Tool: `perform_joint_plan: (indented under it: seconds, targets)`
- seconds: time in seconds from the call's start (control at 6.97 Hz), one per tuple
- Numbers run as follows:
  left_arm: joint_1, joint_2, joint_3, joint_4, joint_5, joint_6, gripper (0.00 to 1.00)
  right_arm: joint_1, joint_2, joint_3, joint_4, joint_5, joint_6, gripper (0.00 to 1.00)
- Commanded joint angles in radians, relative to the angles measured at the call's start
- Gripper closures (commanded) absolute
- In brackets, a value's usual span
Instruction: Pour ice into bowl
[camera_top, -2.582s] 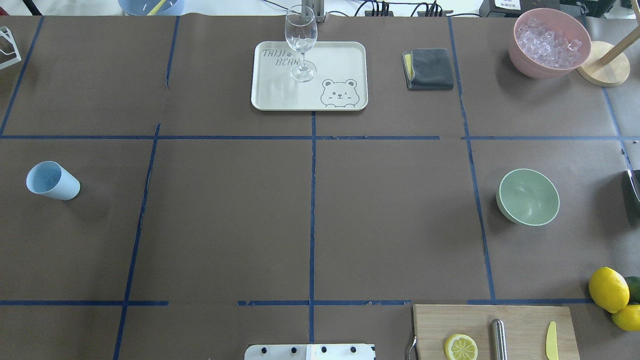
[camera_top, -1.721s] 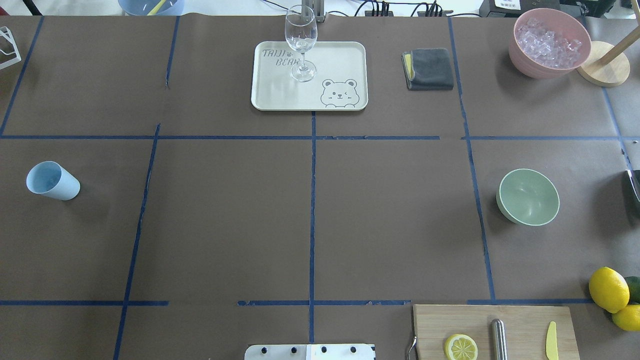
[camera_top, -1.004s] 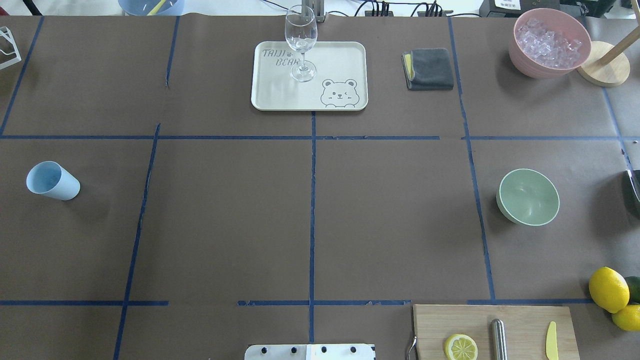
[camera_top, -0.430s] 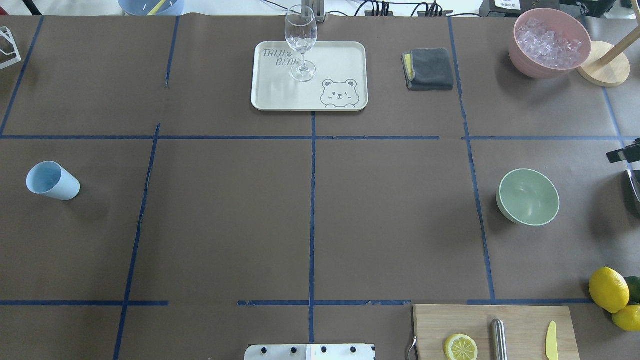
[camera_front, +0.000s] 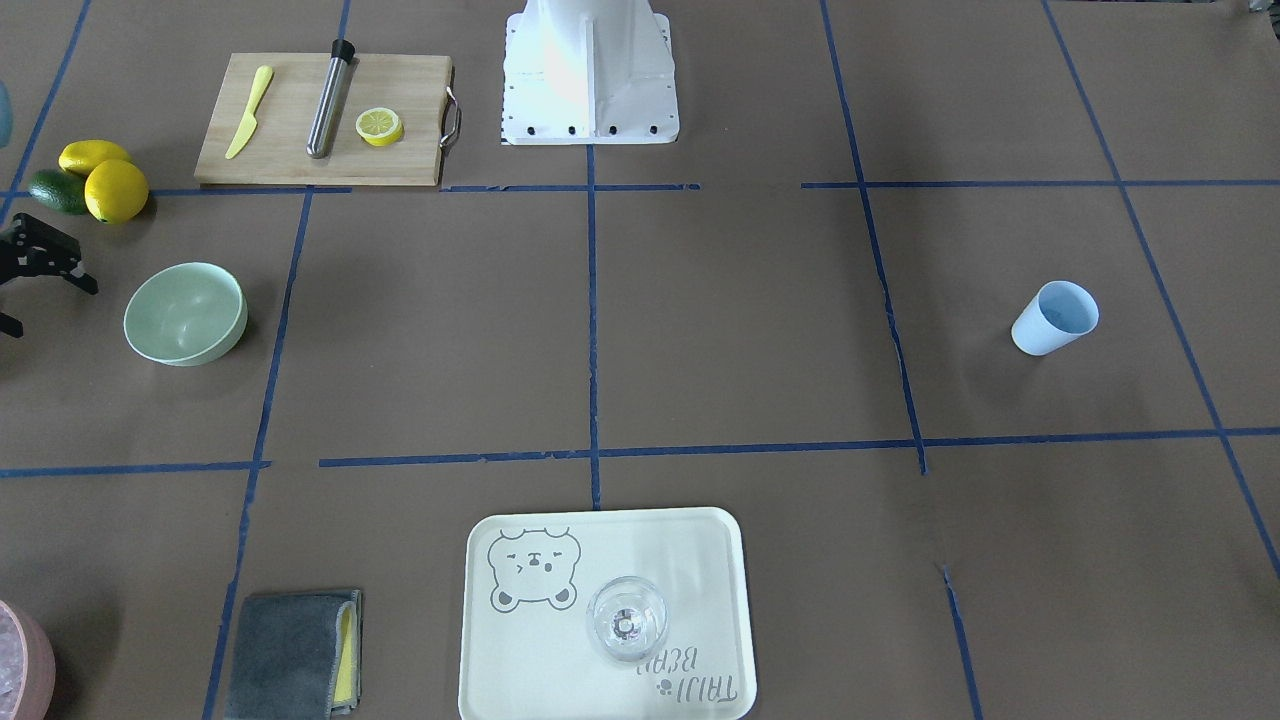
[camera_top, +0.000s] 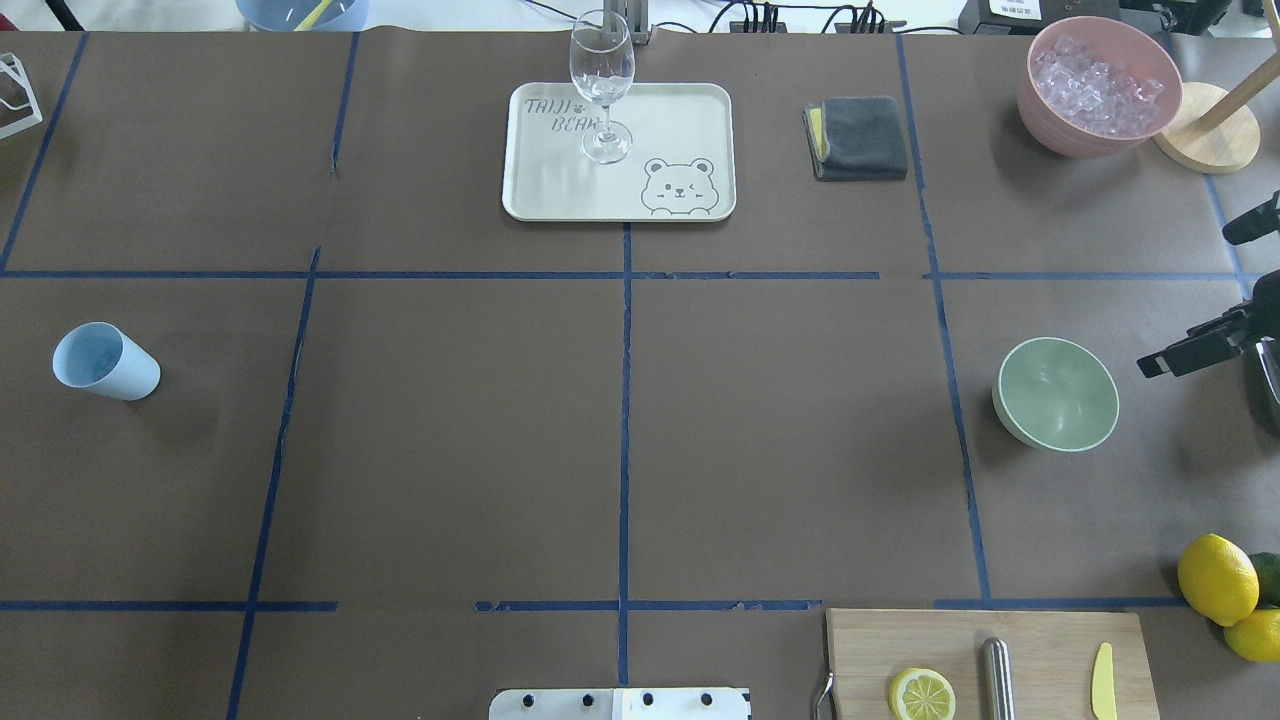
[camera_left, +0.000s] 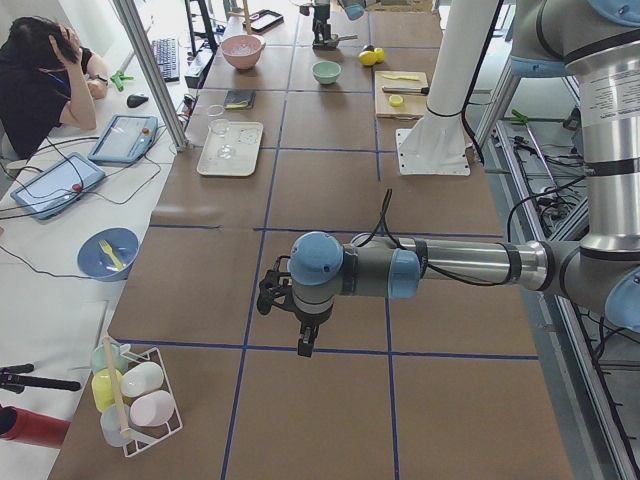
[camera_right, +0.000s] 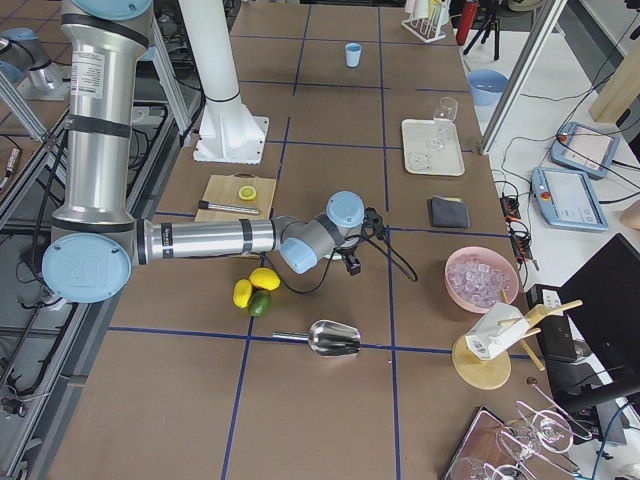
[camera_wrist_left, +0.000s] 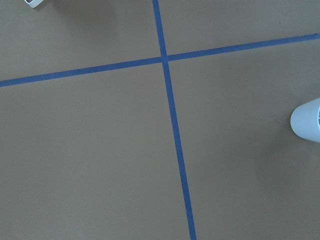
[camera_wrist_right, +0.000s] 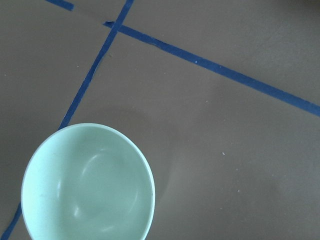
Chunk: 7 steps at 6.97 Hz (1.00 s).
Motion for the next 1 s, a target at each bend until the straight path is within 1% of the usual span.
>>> perform_joint_plan:
  seconds: [0.0,0.14,0.29,0.43,0.57,0.86]
  targets:
    - [0.0,0.0,0.0,0.0,0.0,0.0,0.0,-0.08,0.071,-0.061,0.001,-0.064,0.04,0.0]
    - [0.0,0.0,0.0,0.0,0.0,0.0,0.0,-0.101,0.098,-0.098,0.002,-0.078,0.045,0.01]
    - [0.0,0.002,0.001,0.0,0.0,0.0,0.0,-0.114,0.105,-0.101,0.002,-0.078,0.045,0.03]
    - [0.0,0.002,0.0,0.0,0.0,0.0,0.0,-0.123,0.105,-0.099,0.002,-0.075,0.045,0.36]
    - [0.0,0.0,0.0,0.0,0.0,0.0,0.0,-0.123,0.106,-0.086,0.004,-0.075,0.039,0.99]
    - [0.0,0.0,0.0,0.0,0.0,0.0,0.0,-0.123,0.106,-0.081,0.004,-0.08,0.034,1.0]
